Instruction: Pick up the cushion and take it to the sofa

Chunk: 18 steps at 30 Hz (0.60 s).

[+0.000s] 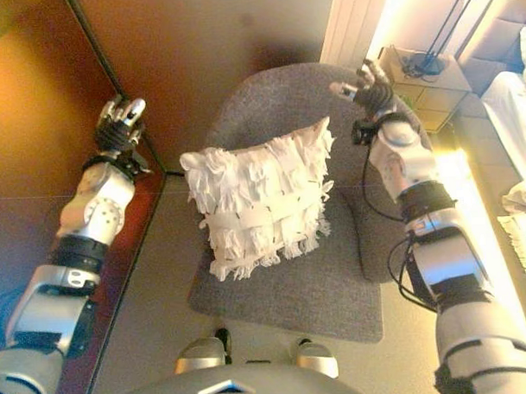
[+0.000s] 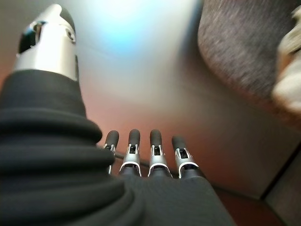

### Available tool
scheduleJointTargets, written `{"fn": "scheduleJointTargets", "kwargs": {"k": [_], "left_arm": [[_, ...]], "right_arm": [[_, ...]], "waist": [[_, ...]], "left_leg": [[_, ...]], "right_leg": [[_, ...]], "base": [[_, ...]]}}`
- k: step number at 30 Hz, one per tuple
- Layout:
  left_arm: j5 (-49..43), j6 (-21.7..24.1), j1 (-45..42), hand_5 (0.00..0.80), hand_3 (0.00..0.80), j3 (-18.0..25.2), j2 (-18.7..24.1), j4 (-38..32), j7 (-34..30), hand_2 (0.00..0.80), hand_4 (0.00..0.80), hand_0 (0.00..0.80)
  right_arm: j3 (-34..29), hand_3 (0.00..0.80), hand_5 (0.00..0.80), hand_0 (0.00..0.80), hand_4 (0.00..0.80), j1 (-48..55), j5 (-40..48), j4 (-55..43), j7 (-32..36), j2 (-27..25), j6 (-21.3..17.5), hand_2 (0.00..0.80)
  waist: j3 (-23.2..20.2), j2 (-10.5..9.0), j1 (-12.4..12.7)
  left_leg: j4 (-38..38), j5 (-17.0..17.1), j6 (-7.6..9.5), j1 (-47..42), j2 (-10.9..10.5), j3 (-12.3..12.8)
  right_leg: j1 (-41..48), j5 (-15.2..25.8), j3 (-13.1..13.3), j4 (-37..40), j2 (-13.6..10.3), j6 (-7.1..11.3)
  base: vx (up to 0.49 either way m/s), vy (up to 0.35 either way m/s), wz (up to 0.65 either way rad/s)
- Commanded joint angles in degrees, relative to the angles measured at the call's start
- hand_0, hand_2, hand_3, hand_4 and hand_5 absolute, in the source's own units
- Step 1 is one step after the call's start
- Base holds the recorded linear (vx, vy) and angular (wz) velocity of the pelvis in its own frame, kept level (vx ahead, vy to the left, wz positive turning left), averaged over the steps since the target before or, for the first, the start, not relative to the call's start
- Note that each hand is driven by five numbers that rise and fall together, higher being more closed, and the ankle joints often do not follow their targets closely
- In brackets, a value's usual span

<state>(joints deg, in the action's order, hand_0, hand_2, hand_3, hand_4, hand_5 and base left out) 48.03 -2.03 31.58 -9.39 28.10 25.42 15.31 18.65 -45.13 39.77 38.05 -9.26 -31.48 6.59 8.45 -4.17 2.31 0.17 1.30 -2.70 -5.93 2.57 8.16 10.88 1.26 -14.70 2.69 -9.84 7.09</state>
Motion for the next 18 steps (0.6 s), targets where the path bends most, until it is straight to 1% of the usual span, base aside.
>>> {"fn": "scheduleJointTargets", "kwargs": {"k": [1, 5, 6, 7, 8, 10, 11, 13, 16, 18], "left_arm": [[-2.5, 4.6, -3.3, 0.000, 0.000, 3.5, -0.6, -3.8, -2.3, 0.000, 0.000, 0.000], [-5.0, 6.5, -8.8, 0.000, 0.000, 6.8, -0.8, -8.4, -2.3, 0.000, 0.000, 0.000], [-5.0, 6.9, -11.3, 0.000, 0.000, 8.9, -0.4, -10.6, -2.8, 0.000, 0.000, 0.000], [-4.9, 7.4, -12.7, 0.000, 0.000, 10.0, -0.3, -11.5, -3.4, 0.000, 0.000, 0.000], [-3.7, 8.7, -14.5, 0.000, 0.000, 11.2, -0.3, -12.5, -5.2, 0.000, 0.000, 0.000], [-2.7, 8.8, -17.0, 0.000, 0.000, 13.3, -0.8, -15.0, -8.1, 0.000, 0.000, 0.000], [-2.7, 9.3, -19.2, 0.000, 0.000, 14.6, -1.2, -17.5, -11.1, 0.000, 0.000, 0.000], [-4.1, 9.8, -23.7, 0.000, 0.000, 16.6, -2.8, -22.1, -14.7, 0.000, 0.000, 0.000], [-4.6, 9.5, -29.6, 0.000, 0.000, 18.6, -5.3, -26.4, -20.1, 0.000, 0.000, 0.000], [-4.8, 8.9, -33.1, 0.000, 0.000, 18.8, -6.5, -27.8, -22.9, 0.000, 0.000, 0.000]], "right_arm": [[-2.5, 0.000, 0.000, 0.000, 0.000, 1.9, -1.3, -6.5, -1.2, -0.1, -5.6, 0.000], [-6.7, 0.000, 0.000, 0.000, 0.000, 8.6, -4.1, -13.8, 0.4, 0.7, -7.4, 0.000], [-9.1, 0.000, 0.000, 0.000, 0.000, 12.3, -4.6, -17.7, 1.7, 0.3, -8.0, 0.000], [-10.7, 0.000, 0.000, 0.000, 0.000, 14.6, -4.6, -19.7, 2.7, 0.3, -8.2, 0.000], [-12.5, 0.000, 0.000, 0.000, 0.000, 17.4, -4.5, -21.7, 4.1, 0.7, -8.9, 0.000], [-15.1, 0.000, 0.000, 0.000, 0.000, 21.5, -4.6, -24.5, 5.8, 1.6, -9.5, 0.000], [-16.9, 0.000, 0.000, 0.000, 0.000, 24.6, -4.3, -26.5, 7.1, 2.5, -10.2, 0.000], [-19.8, 0.000, 0.000, 0.000, 0.000, 30.4, -4.4, -30.6, 9.3, 4.7, -11.1, 0.000], [-22.6, 0.000, 0.000, 0.000, 0.000, 36.9, -3.9, -35.3, 12.7, 9.0, -11.3, 0.000], [-23.0, 0.000, 0.000, 0.000, 0.000, 40.5, -2.5, -36.6, 15.5, 12.0, -11.2, 0.000]], "waist": [[-5.3, 1.23, 0.5], [-5.7, 1.41, 0.2], [-5.7, 1.51, 0.0], [-5.9, 1.53, -0.2], [-5.9, 1.59, -0.3], [-6.0, 1.64, -0.5], [-6.0, 1.74, -0.5], [-6.0, 1.83, -0.6], [-6.0, 1.92, -0.9], [-6.1, 1.94, -1.1]], "left_leg": [[2.3, -5.5, -1.81, -1.2, 1.9, 1.8], [1.6, -5.8, -1.25, -1.8, 1.5, 1.9], [1.6, -5.9, -1.02, -1.9, 1.4, 1.9], [1.7, -5.9, -0.93, -1.8, 1.4, 2.0], [1.8, -6.0, -0.81, -1.8, 1.3, 2.1], [2.0, -6.1, -0.68, -1.5, 1.2, 2.2], [2.0, -6.2, -0.58, -1.4, 1.2, 2.3], [1.8, -6.2, -0.32, -1.4, 1.2, 2.6], [1.5, -6.4, 0.04, -1.7, 1.1, 3.2], [1.5, -6.5, 0.12, -1.8, 1.1, 3.8]], "right_leg": [[-2.6, -1.1, 0.8, -2.6, -1.9, 2.01], [-2.2, -1.0, 1.0, -2.1, -1.8, 1.99], [-2.3, -1.1, 1.2, -2.2, -1.8, 2.02], [-2.4, -1.1, 1.3, -2.4, -1.9, 2.05], [-2.6, -1.1, 1.4, -2.5, -1.9, 2.08], [-2.8, -1.1, 1.5, -2.5, -1.9, 2.04], [-2.9, -1.1, 1.4, -2.5, -1.9, 2.00], [-3.0, -1.0, 1.4, -2.2, -1.9, 2.01], [-3.0, -0.9, 1.4, -1.9, -1.8, 2.06], [-3.3, -0.6, 1.5, -1.6, -1.6, 2.09]], "base": [[0.000, 0.000, 0.00], [0.001, 0.003, -0.03], [-0.002, 0.008, -0.05], [-0.010, 0.009, -0.03], [0.000, 0.000, 0.00], [-0.017, 0.009, -0.01], [-0.044, 0.019, -0.03], [-0.057, 0.014, -0.03], [-0.065, 0.003, -0.05], [-0.102, -0.008, -0.12]]}}
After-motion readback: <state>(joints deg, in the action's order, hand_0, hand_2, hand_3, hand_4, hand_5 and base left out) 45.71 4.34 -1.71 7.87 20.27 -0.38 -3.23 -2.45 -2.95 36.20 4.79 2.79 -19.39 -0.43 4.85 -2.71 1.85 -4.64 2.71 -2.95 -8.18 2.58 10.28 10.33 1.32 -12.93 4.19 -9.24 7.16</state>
